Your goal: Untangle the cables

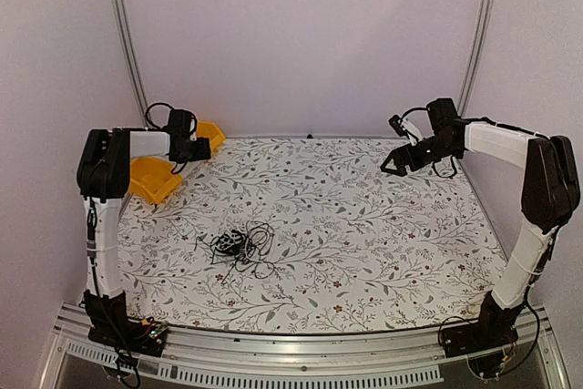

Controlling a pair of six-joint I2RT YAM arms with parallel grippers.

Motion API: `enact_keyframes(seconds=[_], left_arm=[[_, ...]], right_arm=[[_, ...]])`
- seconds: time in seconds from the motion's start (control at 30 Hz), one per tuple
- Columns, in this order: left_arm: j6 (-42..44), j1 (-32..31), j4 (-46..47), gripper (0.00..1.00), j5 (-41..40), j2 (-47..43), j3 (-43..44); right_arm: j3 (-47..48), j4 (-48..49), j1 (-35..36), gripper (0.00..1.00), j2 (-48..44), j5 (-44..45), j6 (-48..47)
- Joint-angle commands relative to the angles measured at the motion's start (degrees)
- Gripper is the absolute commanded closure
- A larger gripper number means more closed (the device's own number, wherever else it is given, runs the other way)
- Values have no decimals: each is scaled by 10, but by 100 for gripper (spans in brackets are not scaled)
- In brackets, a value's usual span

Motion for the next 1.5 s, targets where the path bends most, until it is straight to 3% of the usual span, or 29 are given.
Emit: enact_keyframes(seconds=[0.0,0.23,0.43,0.7,0.93,1.2,1.33,1.47], left_arm=[[20,-15,-9,31,83,-10,-33],[78,-54,-4,38,143,-61,-83],[135,-86,1,51,269,-83,-125],[173,-114,-11,49,278,-128,-135],[132,-147,-29,34,229,-283,-159],[12,-223,-112,41,187,-459,-311],[-36,-244,-168,43,184,-529,-380],[-82,-245,-166,41,189,-582,-448]], right_arm=[[6,3,4,5,-13,-7,-2],[5,12,4,5,-5,-12,3],[11,18,5,6,6,-24,11],[31,15,11,8,20,-41,5],[50,-8,61,25,13,-107,-60],[93,-23,164,56,28,-146,-162],[119,-32,209,66,54,-146,-192],[142,-25,255,72,90,-147,-213]])
